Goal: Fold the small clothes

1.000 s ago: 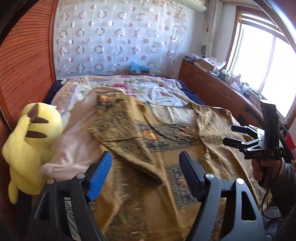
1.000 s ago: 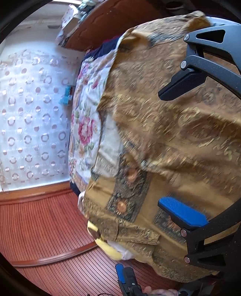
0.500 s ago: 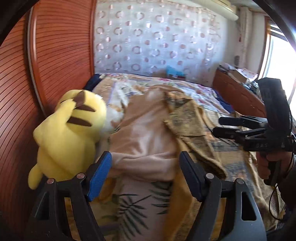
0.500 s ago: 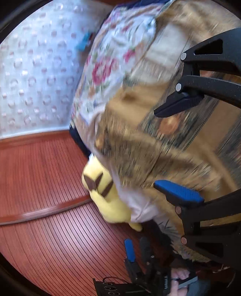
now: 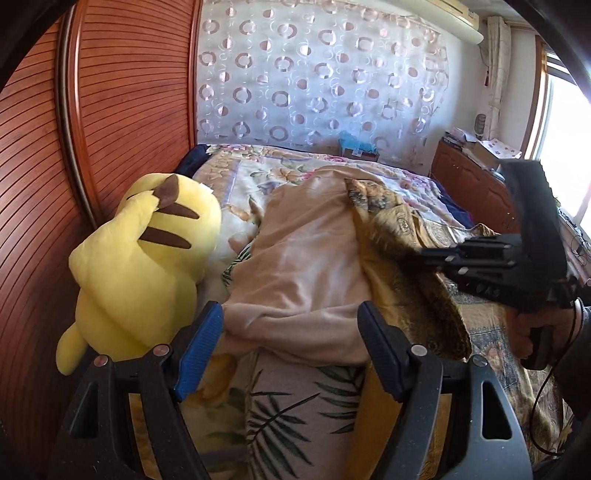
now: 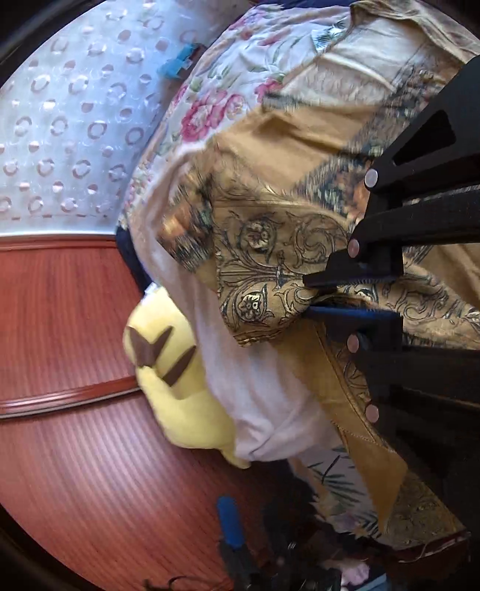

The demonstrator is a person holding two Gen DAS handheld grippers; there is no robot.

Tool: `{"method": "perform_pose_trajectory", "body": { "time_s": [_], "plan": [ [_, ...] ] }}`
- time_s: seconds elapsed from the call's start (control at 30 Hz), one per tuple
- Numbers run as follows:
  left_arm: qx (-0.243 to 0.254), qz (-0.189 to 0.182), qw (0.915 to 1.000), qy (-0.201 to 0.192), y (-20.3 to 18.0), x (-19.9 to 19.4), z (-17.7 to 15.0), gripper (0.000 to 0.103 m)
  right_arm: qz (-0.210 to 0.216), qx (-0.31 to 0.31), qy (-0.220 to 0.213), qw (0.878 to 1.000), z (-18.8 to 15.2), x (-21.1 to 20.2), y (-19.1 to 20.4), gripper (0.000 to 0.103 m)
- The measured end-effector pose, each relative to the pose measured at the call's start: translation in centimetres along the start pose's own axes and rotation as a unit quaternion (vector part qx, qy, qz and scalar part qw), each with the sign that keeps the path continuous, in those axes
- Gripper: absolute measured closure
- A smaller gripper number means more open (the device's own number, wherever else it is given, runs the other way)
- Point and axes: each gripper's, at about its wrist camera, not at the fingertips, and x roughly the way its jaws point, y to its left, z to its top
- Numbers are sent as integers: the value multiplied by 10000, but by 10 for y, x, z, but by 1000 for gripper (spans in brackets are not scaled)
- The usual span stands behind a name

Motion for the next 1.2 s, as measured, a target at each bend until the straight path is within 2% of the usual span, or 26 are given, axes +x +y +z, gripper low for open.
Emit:
{"method": "perform_pose_trajectory", "body": {
  "time_s": [0.1,0.2,0.23,0.27,0.33,0.43,0.5,0.67,0.93,1.07,1.2],
  "plan": [
    [75,-66,9999,9,-10,4,2,27,-80,290,-273,9992,1,-19,-12,94],
    [165,-132,9998,7,-22,6,4,27,-353,580,-413,9968,-5,-30,-31,94],
    [189,-156,9997,12,-27,6,5,27,-476,695,-423,9955,-10,-32,-39,90],
    [223,-189,9996,23,-32,8,6,27,-550,771,-415,9946,-14,-34,-43,85],
    [300,-252,9992,39,-42,11,8,27,-693,919,-357,9927,-23,-36,-52,57],
    [460,-395,9981,98,-64,20,11,27,-688,1156,-387,9902,-38,-47,-67,41],
    [570,-491,9971,139,-77,27,13,27,-817,1222,-438,9882,-44,-58,-68,39],
    [929,-746,9924,295,-120,46,14,27,-1110,1553,-533,9802,-83,-109,-87,39],
    [1332,-1112,9832,568,-183,73,14,27,-1923,1881,-665,9608,-134,-188,-99,38],
    [1539,-1191,9781,738,-212,83,10,27,-2372,2077,-709,9463,-157,-224,-106,38],
    [1726,-1230,9732,896,-235,90,4,27,-2711,2421,-682,9291,-181,-235,-116,38]
  ]
}}
